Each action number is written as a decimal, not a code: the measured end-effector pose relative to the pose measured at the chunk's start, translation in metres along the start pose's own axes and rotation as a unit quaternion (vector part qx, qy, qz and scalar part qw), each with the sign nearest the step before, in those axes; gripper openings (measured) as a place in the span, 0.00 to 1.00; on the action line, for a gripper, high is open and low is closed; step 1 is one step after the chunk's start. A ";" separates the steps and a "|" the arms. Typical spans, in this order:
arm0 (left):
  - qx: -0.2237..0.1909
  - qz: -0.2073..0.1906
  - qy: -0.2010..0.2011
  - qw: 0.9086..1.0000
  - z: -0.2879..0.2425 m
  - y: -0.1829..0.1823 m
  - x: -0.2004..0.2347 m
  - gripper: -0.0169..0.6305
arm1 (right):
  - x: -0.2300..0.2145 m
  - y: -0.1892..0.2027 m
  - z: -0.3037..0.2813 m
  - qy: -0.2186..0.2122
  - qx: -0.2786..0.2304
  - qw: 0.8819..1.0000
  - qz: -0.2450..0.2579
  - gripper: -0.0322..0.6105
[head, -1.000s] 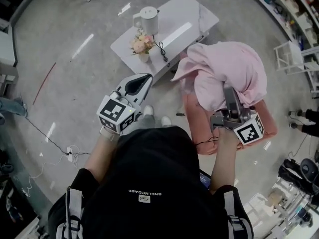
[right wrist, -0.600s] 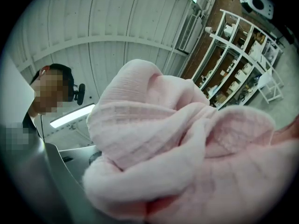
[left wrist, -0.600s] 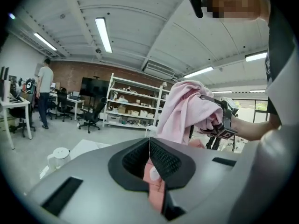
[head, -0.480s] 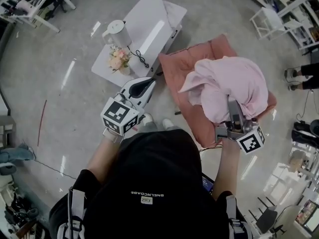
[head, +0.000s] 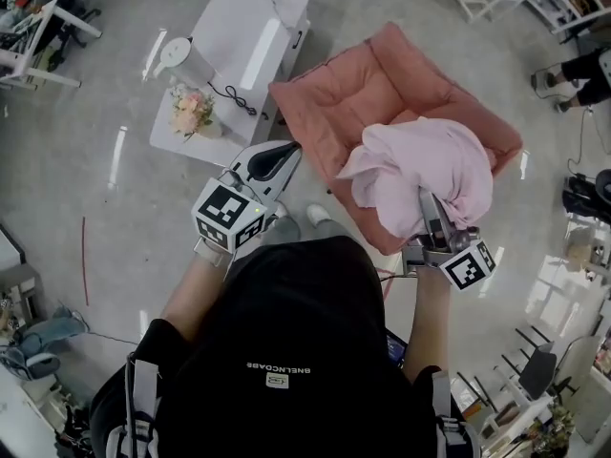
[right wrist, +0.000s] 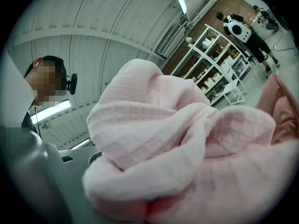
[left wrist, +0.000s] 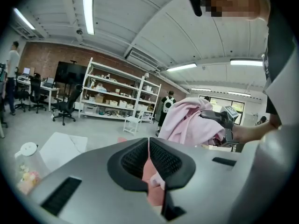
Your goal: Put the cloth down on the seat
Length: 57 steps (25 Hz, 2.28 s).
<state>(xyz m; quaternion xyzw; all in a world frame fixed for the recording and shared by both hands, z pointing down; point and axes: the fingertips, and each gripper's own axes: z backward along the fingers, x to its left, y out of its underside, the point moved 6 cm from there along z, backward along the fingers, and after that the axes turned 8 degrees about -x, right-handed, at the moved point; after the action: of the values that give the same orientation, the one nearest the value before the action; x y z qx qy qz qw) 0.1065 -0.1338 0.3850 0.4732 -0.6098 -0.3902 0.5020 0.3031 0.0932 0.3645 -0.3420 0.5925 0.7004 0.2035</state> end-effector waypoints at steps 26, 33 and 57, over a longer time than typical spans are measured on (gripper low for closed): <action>0.067 0.024 -0.044 0.996 -0.022 0.055 -0.041 0.05 | -0.145 0.087 0.004 0.113 0.201 0.973 0.001 0.53; 0.066 0.039 -0.089 0.993 -0.001 0.071 -0.048 0.05 | -0.173 0.112 -0.005 0.121 0.281 0.952 0.013 0.53; 0.058 0.078 -0.235 0.967 0.057 0.116 -0.055 0.05 | -0.268 0.222 -0.059 0.157 0.455 0.872 0.092 0.53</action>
<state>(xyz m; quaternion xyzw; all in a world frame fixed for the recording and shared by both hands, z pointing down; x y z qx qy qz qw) 0.0321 -0.0522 0.4710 0.3473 -0.7674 -0.4142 0.3448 0.3475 0.0206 0.7070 -0.2606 0.8987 0.3058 0.1757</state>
